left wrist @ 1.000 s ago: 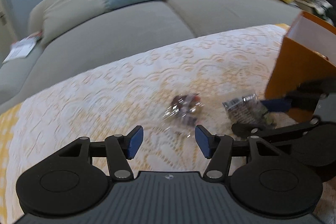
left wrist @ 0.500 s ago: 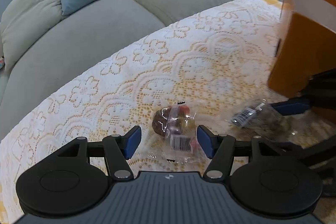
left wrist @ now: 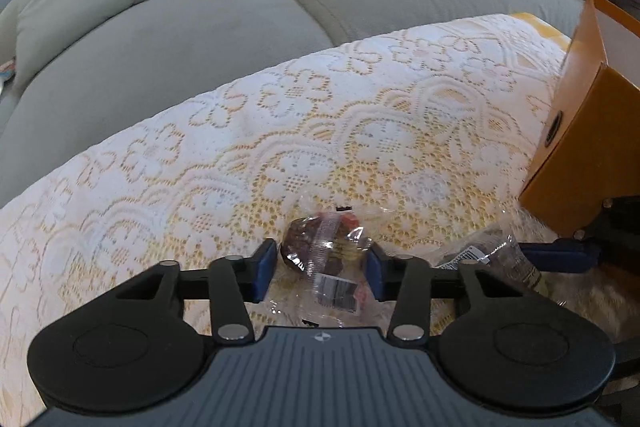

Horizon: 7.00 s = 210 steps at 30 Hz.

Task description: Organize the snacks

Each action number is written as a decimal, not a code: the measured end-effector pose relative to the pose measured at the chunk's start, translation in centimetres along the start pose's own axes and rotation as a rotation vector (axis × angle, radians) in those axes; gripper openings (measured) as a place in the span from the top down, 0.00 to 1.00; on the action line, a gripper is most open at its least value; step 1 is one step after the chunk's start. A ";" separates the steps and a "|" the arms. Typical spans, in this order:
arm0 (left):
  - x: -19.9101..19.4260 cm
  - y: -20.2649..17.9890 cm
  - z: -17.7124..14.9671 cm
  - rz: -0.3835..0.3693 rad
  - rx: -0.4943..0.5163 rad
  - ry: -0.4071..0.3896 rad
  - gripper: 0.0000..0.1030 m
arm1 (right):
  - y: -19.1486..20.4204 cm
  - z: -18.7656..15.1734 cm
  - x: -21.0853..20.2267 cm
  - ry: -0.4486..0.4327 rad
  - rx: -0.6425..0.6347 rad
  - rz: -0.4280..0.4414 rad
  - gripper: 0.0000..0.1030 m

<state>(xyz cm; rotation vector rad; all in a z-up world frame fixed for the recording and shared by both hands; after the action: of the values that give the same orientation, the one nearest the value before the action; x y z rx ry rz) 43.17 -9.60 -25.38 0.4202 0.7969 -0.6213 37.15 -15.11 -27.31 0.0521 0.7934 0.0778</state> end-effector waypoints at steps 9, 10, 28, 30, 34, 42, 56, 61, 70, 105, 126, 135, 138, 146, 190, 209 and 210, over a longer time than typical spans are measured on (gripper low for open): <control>-4.9 0.4 -0.9 0.106 -0.131 -0.015 0.62 | 0.2 0.3 -1.1 -0.009 0.023 0.030 0.61; -5.7 0.4 -1.1 0.116 -0.149 -0.017 0.62 | 0.4 0.3 -1.4 -0.006 0.032 0.040 0.61; -18.5 -4.0 -3.8 0.223 -0.371 -0.022 0.62 | 1.8 -0.1 -13.7 -0.059 0.041 0.138 0.62; -19.6 -5.1 -3.3 0.218 -0.358 -0.044 0.62 | 1.5 0.0 -15.6 -0.081 0.043 0.157 0.62; -21.2 -7.6 -1.6 0.181 -0.321 -0.080 0.62 | 0.4 0.3 -19.1 -0.121 0.043 0.193 0.62; -21.4 -13.0 3.0 0.075 -0.232 -0.119 0.62 | -4.9 0.3 -23.5 -0.127 -0.006 0.185 0.62; -13.6 -17.4 8.6 -0.010 -0.109 -0.036 0.62 | -16.2 2.0 -18.5 -0.045 -0.107 0.067 0.62; -11.4 -17.8 9.1 -0.007 -0.078 -0.006 0.62 | -18.4 3.4 -14.4 0.001 -0.171 0.036 0.62; -8.7 -17.7 9.3 -0.032 -0.083 0.027 0.62 | -19.6 4.0 -9.0 0.107 -0.295 0.004 0.62; -5.4 -26.4 8.6 -0.193 0.106 0.119 0.60 | -20.0 -1.7 -15.9 0.121 -0.241 0.060 0.46; -19.1 -20.2 9.5 0.020 0.026 -0.099 0.38 | -16.4 -0.1 -21.8 0.101 -0.166 0.064 0.34; -27.7 -15.3 5.1 0.271 -0.033 -0.227 0.38 | -10.5 -0.1 -28.4 -0.010 -0.099 0.079 0.29; -29.6 -14.3 3.2 0.334 -0.064 -0.243 0.38 | -8.3 -0.7 -30.2 -0.078 -0.108 0.040 0.27; -32.6 -13.3 -3.2 0.463 -0.169 -0.233 0.38 | -3.8 -2.6 -33.5 -0.273 -0.050 -0.053 0.26; -31.0 -16.1 -11.3 0.419 -0.244 -0.083 0.37 | -0.8 -11.1 -32.8 -0.211 -0.040 -0.158 0.25; -31.3 -15.7 -11.1 0.424 -0.254 -0.092 0.37 | -0.5 -11.1 -32.5 -0.215 -0.058 -0.147 0.25; -31.3 -15.7 -11.1 0.423 -0.255 -0.094 0.38 | -0.5 -11.1 -32.5 -0.217 -0.056 -0.144 0.25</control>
<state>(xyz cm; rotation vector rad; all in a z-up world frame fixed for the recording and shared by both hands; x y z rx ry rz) 10.12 -4.02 -10.25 0.3098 0.6606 -0.1404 6.55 -18.34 -12.02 -0.0492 0.5761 -0.0412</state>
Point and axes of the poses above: each gripper's, at about its wrist camera, not at the fingertips, and x roughly the way its jaws point, y to its left, z to its top, the point moved 9 cm from there along x, roughly the way its jaws point, and after that the axes turned 6 degrees about -y, right-handed, at the moved point
